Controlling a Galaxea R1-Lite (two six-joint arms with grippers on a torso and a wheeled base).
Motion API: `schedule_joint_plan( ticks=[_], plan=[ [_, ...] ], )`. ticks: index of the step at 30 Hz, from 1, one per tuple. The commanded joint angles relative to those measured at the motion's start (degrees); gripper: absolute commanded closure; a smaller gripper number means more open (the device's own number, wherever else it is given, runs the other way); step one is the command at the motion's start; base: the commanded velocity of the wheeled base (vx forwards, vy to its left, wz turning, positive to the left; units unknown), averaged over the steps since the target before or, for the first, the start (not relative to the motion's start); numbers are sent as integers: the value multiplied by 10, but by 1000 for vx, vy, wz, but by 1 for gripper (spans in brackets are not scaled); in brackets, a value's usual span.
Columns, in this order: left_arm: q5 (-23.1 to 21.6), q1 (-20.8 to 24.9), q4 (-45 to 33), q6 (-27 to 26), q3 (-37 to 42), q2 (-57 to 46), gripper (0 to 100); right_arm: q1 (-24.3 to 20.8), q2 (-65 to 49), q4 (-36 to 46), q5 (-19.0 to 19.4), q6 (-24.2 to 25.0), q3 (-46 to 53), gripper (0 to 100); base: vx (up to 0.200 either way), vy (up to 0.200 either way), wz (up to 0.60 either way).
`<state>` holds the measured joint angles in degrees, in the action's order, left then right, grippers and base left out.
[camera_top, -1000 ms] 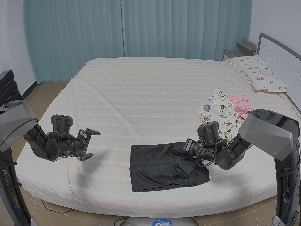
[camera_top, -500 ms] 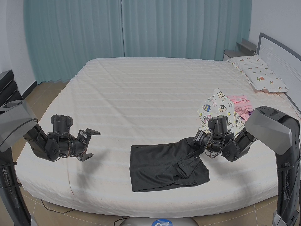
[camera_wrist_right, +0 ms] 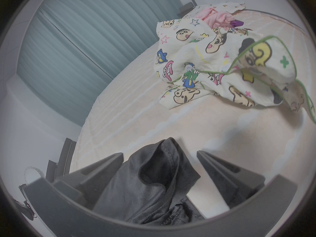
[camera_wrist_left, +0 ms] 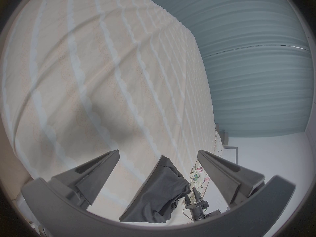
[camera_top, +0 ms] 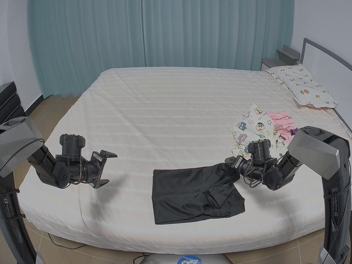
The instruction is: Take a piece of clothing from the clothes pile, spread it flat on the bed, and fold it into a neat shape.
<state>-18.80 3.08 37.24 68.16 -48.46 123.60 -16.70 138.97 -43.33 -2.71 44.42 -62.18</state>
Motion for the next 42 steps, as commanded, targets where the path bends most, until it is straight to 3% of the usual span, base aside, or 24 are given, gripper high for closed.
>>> schedule_joint_plan(
  ticks=[1,3,6,13,24,25,42],
  plan=[
    [0,0,0,0,-1,1,0,-17,-57,-7,0,-9,49,0,0,0,0],
    [0,0,0,0,-1,1,0,-30,-67,-7,-1,-19,61,0,0,0,0],
    [0,0,0,0,-1,1,0,-76,-79,-7,-7,-72,94,0,0,0,0],
    [0,0,0,0,-1,1,0,-136,-36,17,-72,-147,52,0,0,0,0],
    [0,0,0,0,-1,3,0,-157,-1,61,-100,-231,15,0,0,0,0],
    [0,0,0,0,-2,3,0,-157,-1,61,-101,-232,15,100,0,0,0],
    [0,1,0,0,-1,3,0,-115,-102,55,-104,-212,120,100,0,0,0]
  ],
)
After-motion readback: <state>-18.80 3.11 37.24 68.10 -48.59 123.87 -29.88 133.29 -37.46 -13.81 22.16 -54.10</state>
